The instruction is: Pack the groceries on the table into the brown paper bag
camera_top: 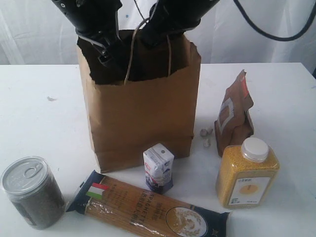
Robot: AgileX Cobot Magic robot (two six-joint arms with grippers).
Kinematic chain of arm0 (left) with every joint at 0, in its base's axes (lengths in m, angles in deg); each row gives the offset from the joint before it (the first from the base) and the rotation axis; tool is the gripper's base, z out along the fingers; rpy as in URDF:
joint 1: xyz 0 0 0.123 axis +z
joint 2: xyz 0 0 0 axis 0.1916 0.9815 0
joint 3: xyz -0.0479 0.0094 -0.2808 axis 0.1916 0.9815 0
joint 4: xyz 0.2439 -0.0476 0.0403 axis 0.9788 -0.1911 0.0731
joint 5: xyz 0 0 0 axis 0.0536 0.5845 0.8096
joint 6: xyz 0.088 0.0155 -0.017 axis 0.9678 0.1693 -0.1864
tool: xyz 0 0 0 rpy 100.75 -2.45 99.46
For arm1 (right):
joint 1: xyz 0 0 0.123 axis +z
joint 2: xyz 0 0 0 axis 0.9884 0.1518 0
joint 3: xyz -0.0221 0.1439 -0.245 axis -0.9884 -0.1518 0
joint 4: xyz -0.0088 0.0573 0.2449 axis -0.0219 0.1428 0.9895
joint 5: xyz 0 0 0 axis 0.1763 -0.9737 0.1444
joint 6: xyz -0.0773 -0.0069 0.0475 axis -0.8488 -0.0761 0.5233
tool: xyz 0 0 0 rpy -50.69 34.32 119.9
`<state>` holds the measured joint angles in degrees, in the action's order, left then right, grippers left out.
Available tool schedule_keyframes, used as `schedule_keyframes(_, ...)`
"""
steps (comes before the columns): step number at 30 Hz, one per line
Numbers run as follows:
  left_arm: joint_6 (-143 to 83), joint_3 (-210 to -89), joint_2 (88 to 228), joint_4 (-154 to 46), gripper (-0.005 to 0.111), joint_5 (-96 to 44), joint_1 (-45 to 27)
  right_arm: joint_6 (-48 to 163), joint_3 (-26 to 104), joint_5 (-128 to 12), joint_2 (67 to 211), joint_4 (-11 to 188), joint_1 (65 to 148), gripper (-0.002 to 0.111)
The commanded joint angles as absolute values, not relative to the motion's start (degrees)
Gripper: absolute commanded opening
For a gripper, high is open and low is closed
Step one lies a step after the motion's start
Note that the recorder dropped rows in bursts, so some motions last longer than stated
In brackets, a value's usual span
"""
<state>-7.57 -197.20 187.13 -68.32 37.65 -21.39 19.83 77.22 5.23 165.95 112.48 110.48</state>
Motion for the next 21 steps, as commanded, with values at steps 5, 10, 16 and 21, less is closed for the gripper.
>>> schedule_keyframes(5,-10.81,-197.53,184.52,-65.1,0.105,36.52,-21.57,24.74,77.7,6.23,163.51,108.45,110.39,0.005)
schedule_keyframes(10,-13.09,-197.53,181.68,-64.01,0.105,35.26,-19.14,31.53,77.7,1.85,160.78,102.53,109.89,0.026)
schedule_keyframes(16,-13.2,-197.53,178.36,-66.79,0.105,35.26,-16.13,33.65,77.7,-3.03,157.57,102.93,107.99,0.031)
schedule_keyframes(21,-13.2,-197.53,175.96,-69.74,0.105,35.15,-15.38,37.94,77.7,-7.23,155.4,102.65,107.99,0.031)
